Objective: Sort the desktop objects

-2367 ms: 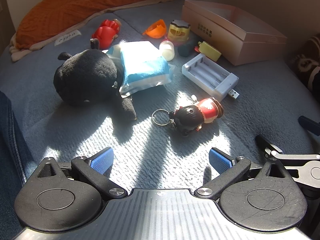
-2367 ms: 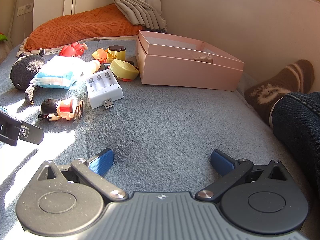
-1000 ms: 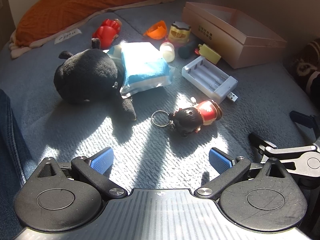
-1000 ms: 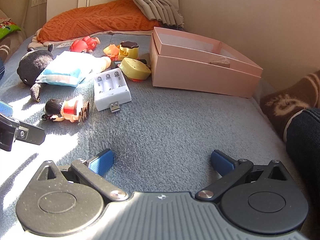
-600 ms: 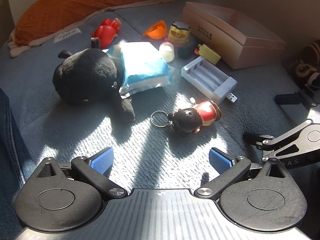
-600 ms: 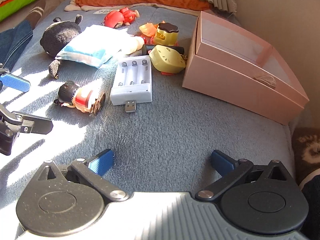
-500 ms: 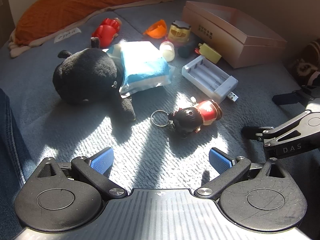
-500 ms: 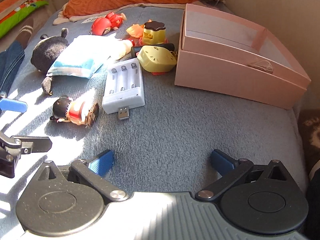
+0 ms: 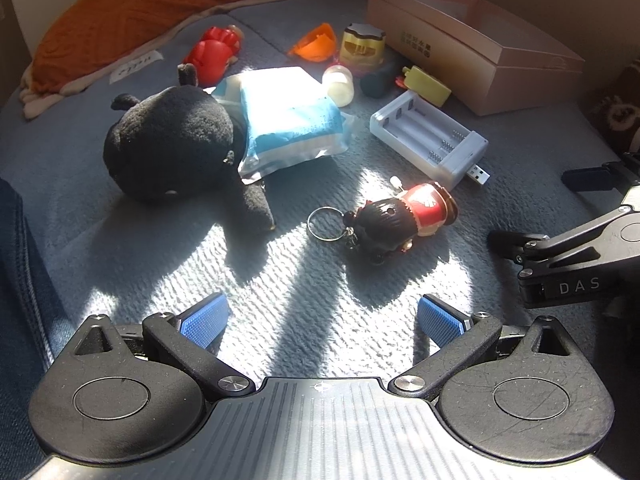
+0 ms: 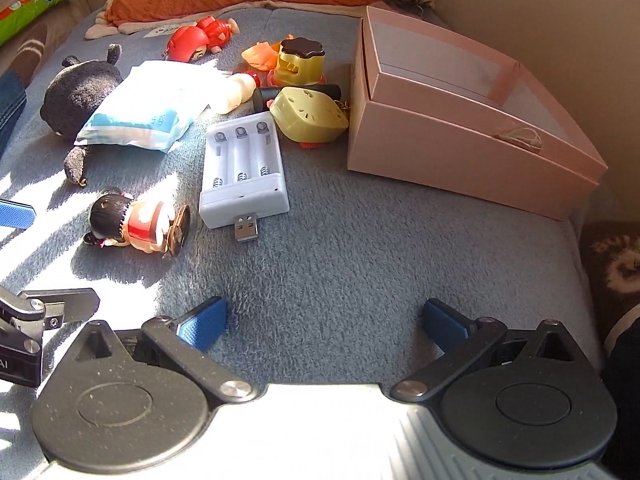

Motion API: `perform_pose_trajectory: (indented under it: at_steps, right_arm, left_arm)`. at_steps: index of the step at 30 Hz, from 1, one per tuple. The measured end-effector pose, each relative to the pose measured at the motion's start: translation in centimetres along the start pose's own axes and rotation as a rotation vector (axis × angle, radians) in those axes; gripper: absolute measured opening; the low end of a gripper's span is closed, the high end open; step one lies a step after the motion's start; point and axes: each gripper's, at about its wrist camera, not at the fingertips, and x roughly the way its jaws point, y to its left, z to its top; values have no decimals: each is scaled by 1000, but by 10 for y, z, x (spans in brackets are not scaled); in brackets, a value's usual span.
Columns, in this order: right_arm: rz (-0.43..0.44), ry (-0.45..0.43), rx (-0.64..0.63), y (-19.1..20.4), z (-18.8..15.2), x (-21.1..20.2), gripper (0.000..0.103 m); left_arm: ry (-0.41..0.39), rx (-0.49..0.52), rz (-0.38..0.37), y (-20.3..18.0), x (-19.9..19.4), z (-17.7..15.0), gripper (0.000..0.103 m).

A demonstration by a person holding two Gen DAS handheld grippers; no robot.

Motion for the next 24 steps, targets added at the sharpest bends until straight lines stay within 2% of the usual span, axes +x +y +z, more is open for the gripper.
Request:
perform_pose_trajectory:
  at_steps: [3,6,9,11,13,17,18,19,24]
  right_arm:
    - [36,101,28,-8,17,5,103]
    - [37,123,-12,-7,25,2,103]
    - [37,-69,34,-8,29,-25,101]
    - [79,-114,27,-1,37,-33,83]
    - [77,-110,15,10,48,-27,73]
    - [86,-80,3,27,63,-1,65]
    - [99,-61,-4,31,67,5,60]
    - [98,-42,-15,35,70,10,49]
    - [85,-22,-114,31,67,-6,49]
  left_arm:
    - [10,-5,0,1,1,0,103]
    - [29,-9,-2,2,4,1,103]
    - [41,-30,-18,6,5,2,103]
    - [32,-26,-16,5,3,2,103]
    - [19,0,2,1,2,1,103]
    - [17,6,3,0,3,3,103]
    - [17,4,1,1,3,3,103]
    - [17,4,0,1,3,3,103]
    - [18,-4,-3,2,2,4,103]
